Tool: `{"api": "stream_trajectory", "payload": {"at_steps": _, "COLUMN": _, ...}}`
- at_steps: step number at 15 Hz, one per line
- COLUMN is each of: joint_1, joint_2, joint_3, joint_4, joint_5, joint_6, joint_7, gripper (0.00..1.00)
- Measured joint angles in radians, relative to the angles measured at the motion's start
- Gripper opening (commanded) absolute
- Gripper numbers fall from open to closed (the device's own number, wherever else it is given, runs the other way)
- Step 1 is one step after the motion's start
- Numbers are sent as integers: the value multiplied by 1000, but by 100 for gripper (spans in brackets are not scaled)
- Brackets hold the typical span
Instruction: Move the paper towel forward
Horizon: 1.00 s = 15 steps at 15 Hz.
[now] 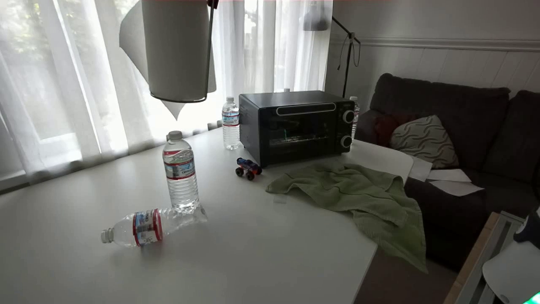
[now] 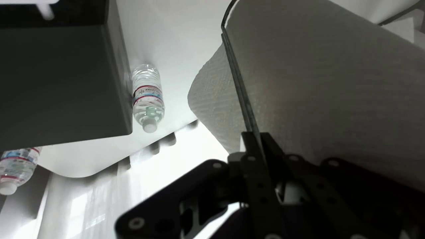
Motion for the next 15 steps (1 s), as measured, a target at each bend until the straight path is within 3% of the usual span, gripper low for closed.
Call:
{"api": "stream_trajectory", "payload": {"at_steps": 4, "joint_1": 3, "joint_2": 44, "joint_3": 26, "joint_4": -59, "joint_5": -127, "joint_6": 106, "joint_7": 211, "gripper": 2}}
{"api": "stream_trajectory", "payload": {"at_steps": 8, "joint_1": 5, "joint_2": 109, "joint_3": 23, "joint_4": -66, "joint_5": -238, "joint_6": 114, "joint_7": 384, "gripper": 2}}
{"api": "stream_trajectory", "payload": {"at_steps": 9, "joint_1": 5, "joint_2": 126, "joint_3": 20, "joint_4": -66, "joint_5": -246, "joint_6": 110, "joint_7": 422, "gripper": 2}}
{"api": "stream_trajectory", "payload": {"at_steps": 10, "joint_1": 6, "joint_2": 141, "joint_3": 18, "joint_4": -66, "joint_5": -249, "joint_6": 104, "joint_7": 455, "gripper": 8}}
{"api": "stream_trajectory", "payload": {"at_steps": 15, "joint_1": 15, "joint_2": 181, "joint_3": 11, "joint_4": -65, "joint_5": -249, "joint_6": 84, "joint_7": 509, "gripper": 8}}
